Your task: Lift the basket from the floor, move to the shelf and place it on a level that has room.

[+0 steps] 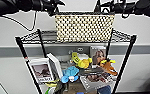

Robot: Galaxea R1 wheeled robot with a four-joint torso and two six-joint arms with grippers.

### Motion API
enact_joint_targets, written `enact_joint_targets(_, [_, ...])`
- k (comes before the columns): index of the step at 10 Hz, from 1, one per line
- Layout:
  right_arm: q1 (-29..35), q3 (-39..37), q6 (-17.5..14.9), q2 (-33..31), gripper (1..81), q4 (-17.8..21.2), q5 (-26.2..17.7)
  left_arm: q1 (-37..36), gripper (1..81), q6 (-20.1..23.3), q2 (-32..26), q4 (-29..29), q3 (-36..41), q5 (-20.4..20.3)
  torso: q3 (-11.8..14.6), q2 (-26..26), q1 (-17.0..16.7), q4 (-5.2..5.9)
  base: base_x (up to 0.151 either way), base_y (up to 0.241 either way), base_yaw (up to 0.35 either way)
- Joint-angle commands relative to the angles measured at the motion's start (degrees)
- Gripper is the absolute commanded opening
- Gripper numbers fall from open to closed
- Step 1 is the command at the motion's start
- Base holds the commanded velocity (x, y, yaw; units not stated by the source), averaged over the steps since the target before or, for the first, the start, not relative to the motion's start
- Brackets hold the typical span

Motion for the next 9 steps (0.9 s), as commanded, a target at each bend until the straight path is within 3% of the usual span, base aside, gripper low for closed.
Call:
enact_joint_targets(1, [9.0, 3.4, 0.7, -2.1, 81.1, 0.5, -3.3, -9.3, 81.1, 0.2, 0.1, 1.3, 0.3, 2.1, 0.0, 0.0, 0.0, 0.00, 0.000, 0.000, 0.000])
enact_joint_targets(6, [11.8, 14.0, 0.7, -12.8, 81.1, 2.2, -2.5, -11.9, 81.1, 0.2, -7.3, 1.4, 7.3, 2.3, 0.0, 0.0, 0.0, 0.00, 0.000, 0.000, 0.000])
enact_joint_targets(9, [14.0, 20.1, 1.3, -20.4, 81.1, 2.1, -2.6, -12.2, 81.1, 0.2, -14.2, 1.5, 12.4, 5.1, 0.0, 0.0, 0.1, 0.00, 0.000, 0.000, 0.000])
